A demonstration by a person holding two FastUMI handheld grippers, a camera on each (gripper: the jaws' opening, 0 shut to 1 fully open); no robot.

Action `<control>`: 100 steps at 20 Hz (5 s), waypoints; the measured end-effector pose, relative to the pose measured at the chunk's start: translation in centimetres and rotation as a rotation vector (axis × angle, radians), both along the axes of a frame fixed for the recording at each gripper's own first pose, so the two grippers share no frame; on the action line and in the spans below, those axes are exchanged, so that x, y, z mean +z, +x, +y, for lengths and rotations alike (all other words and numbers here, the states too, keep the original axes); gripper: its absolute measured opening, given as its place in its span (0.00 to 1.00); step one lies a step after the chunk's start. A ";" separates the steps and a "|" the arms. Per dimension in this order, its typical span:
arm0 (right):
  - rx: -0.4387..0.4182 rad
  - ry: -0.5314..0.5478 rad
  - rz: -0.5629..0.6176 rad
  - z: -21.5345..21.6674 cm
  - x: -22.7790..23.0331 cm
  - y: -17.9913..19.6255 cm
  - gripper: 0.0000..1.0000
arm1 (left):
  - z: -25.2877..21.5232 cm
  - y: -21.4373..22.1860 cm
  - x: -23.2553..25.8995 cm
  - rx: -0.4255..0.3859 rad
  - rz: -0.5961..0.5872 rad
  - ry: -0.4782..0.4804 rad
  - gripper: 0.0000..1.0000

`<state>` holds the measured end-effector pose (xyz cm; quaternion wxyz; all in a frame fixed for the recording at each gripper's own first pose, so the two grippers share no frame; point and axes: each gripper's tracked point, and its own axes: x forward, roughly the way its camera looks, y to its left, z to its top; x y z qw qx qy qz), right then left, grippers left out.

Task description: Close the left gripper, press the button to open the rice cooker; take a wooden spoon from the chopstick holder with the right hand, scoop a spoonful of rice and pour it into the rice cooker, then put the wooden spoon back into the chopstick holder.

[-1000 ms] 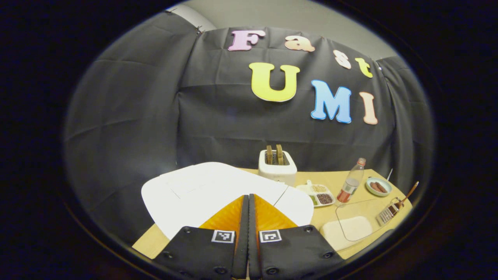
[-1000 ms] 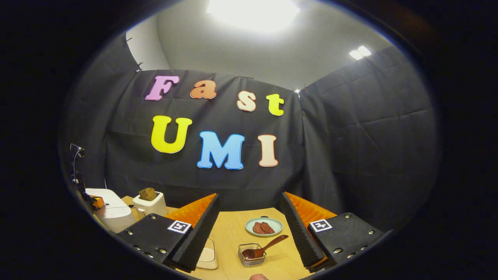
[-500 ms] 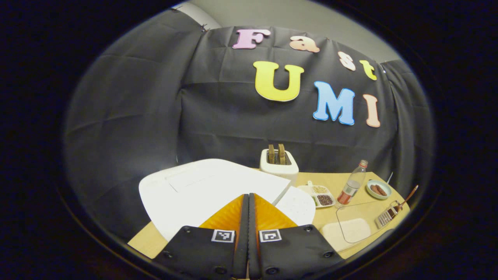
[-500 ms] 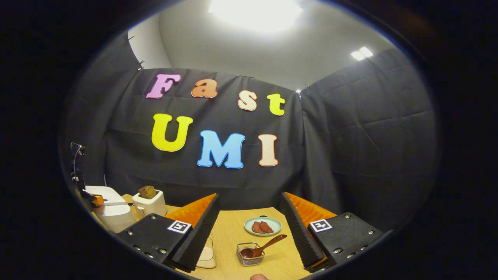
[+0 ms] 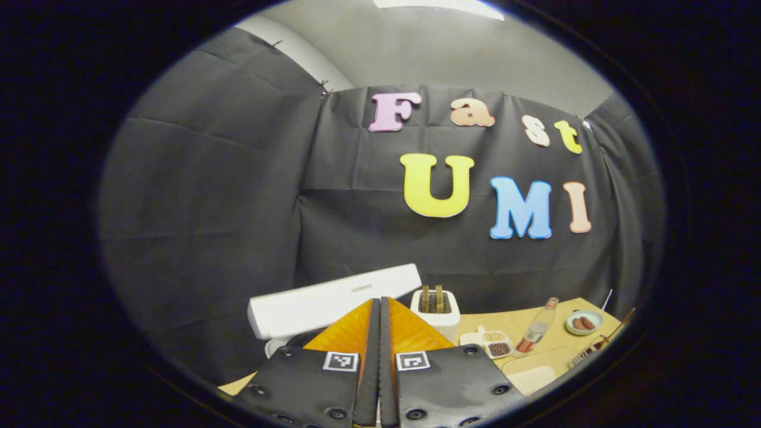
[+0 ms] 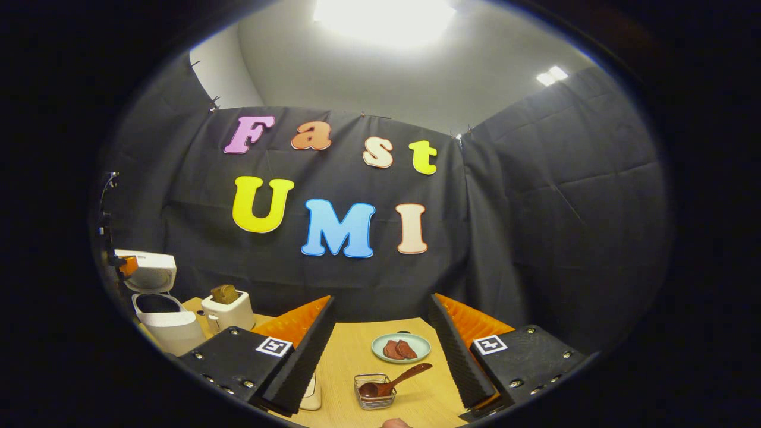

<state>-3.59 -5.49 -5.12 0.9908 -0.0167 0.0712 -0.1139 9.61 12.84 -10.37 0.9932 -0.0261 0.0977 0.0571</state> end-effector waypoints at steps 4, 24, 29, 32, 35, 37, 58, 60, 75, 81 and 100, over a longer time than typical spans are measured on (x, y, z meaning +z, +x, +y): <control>0.007 0.034 0.018 -2.1 -1.8 0.6 0.95 | -2.9 -2.0 4.1 -0.013 -0.074 -0.002 0.58; 0.044 0.336 0.314 -8.6 -20.9 5.7 0.96 | -14.4 -11.2 10.6 -0.061 -0.115 0.083 0.97; 0.071 0.453 0.431 -7.1 -25.4 5.0 0.96 | -14.1 -12.8 10.6 -0.023 -0.098 0.124 0.97; 0.091 0.500 0.467 -6.1 -26.7 5.3 0.76 | -13.9 -13.7 10.4 0.000 -0.088 0.122 0.96; 0.104 0.538 0.497 -5.4 -27.7 5.5 0.46 | -13.5 -14.2 9.8 0.024 -0.068 0.115 0.96; 0.148 0.575 0.530 -4.0 -28.2 5.7 0.27 | -13.1 -14.7 10.2 0.038 -0.075 0.106 0.96; 0.189 0.400 0.358 3.5 -15.4 7.9 0.12 | -3.0 -14.6 8.6 0.008 -0.094 0.044 0.99; 0.210 0.403 0.352 5.6 -15.1 8.4 0.12 | -1.5 -14.3 8.0 0.015 -0.086 0.037 0.99; 0.281 0.354 0.416 17.3 -23.6 12.5 0.11 | 6.5 -14.1 6.2 0.019 -0.038 0.066 0.97; 0.324 0.318 0.438 21.1 -26.5 12.2 0.12 | 8.9 -14.1 5.0 0.042 -0.011 0.079 0.99; 0.204 1.029 0.553 21.0 -28.3 8.8 0.12 | 6.4 -14.0 6.5 0.014 -0.029 0.081 0.96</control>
